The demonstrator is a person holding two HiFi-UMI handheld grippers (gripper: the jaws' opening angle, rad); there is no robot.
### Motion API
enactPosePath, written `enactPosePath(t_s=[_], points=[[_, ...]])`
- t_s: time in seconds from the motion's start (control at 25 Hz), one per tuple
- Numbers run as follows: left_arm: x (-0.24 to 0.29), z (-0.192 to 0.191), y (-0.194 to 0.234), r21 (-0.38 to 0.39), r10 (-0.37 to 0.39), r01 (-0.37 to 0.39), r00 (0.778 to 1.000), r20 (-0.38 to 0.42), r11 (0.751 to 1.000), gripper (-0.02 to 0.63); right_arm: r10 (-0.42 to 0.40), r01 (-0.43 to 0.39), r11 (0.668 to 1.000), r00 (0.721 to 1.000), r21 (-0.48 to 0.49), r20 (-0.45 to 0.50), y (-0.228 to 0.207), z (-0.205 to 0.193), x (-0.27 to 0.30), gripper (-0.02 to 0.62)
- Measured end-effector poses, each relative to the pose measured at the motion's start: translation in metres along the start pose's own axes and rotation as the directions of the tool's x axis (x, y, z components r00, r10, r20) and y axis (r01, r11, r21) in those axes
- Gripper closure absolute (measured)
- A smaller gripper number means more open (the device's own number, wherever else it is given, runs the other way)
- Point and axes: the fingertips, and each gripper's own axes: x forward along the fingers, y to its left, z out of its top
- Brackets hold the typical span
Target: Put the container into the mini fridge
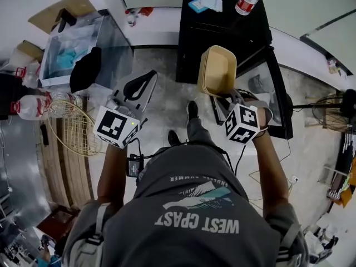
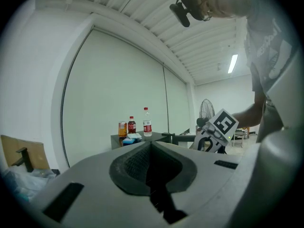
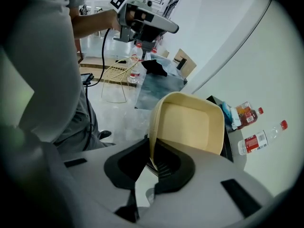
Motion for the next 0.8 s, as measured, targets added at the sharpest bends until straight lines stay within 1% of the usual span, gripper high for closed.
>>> enactPosePath(t_s=[0.24,0.4,0.52,0.64,0.8], points=[[0.011,-0.01,0.02,-0.023,0.051,-0.052,0.998,-0.029,0.998,0.589,0.038,-0.038,0.999,0.999,-0.02,-0.004,-0.021,-0.009,0.045,0.548],[0.021,-0.013,0.034,-0.014,0.082,-0.083,0.995,-0.048,0.996,0.589,0.053,-0.054,0.998,0.998,-0.044,-0.025,-0.038,-0.023,0.079,0.548],[0.027,-0.016,0.044,-0.03,0.119,-0.121,0.991,-0.056,0.992,0.589,0.072,-0.074,0.996,0.997,-0.055,-0.034,-0.049,-0.033,0.103,0.548],[0.035,-0.022,0.05,-0.043,0.137,-0.14,0.988,-0.068,0.989,0.589,0.089,-0.092,0.994,0.995,-0.062,-0.047,-0.057,-0.043,0.125,0.548],[0.038,-0.034,0.058,-0.063,0.168,-0.175,0.98,-0.105,0.983,0.589,0.115,-0.119,0.99,0.992,-0.08,-0.057,-0.063,-0.053,0.153,0.548]])
